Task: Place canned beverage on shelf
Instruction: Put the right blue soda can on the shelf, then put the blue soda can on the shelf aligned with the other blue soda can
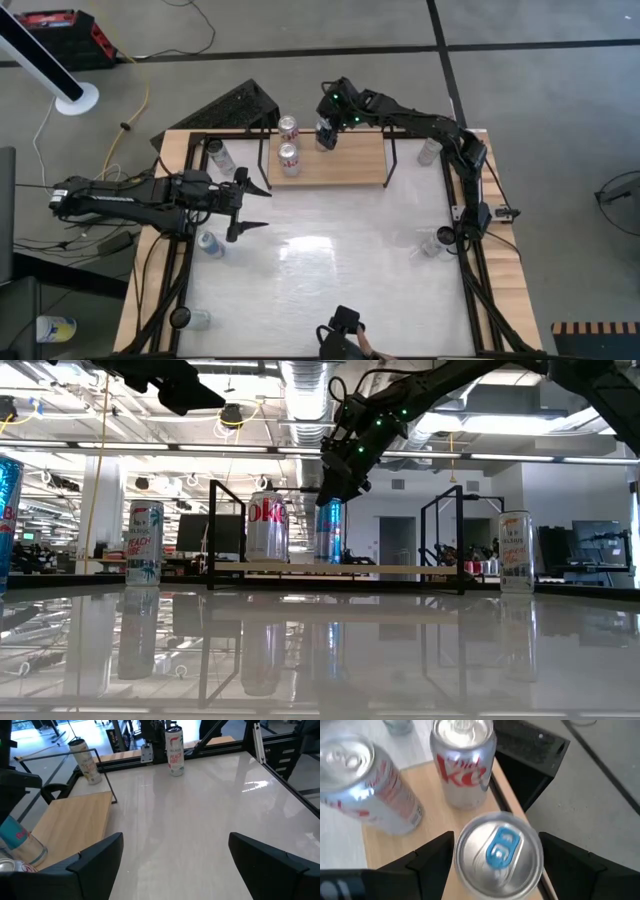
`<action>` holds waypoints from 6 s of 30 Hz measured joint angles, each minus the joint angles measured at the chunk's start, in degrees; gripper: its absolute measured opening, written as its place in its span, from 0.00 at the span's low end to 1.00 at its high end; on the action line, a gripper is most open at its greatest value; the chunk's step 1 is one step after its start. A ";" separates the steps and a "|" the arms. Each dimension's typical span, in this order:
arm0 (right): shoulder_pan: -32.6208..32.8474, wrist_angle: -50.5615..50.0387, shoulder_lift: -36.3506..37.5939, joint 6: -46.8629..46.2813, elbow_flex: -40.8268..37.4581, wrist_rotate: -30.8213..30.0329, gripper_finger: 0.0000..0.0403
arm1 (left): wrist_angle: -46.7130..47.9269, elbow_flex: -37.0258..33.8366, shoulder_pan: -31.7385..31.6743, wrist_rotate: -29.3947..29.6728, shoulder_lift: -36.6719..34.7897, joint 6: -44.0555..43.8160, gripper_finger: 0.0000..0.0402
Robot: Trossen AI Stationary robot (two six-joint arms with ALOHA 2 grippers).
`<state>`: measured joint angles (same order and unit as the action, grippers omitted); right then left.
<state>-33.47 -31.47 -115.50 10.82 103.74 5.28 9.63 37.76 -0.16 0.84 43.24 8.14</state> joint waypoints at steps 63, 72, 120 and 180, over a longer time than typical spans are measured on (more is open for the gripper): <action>5.01 25.34 10.20 -9.51 -30.03 -6.69 0.05 | 1.61 0.00 0.00 0.02 -0.02 -3.25 0.86; 13.64 18.30 19.29 -10.37 -30.01 -6.71 0.05 | 5.72 0.00 1.73 -8.29 -0.56 -11.13 0.86; 60.09 17.91 15.58 -25.89 -30.21 -44.23 0.05 | 63.50 6.99 33.35 11.33 2.87 -60.82 0.86; 53.16 57.43 36.92 -19.69 -72.06 -35.54 0.06 | 47.60 65.01 -17.87 -5.83 56.67 7.70 0.55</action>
<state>19.69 25.96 -78.59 -8.87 31.68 -30.26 57.22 102.77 -18.03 -4.99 99.92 15.84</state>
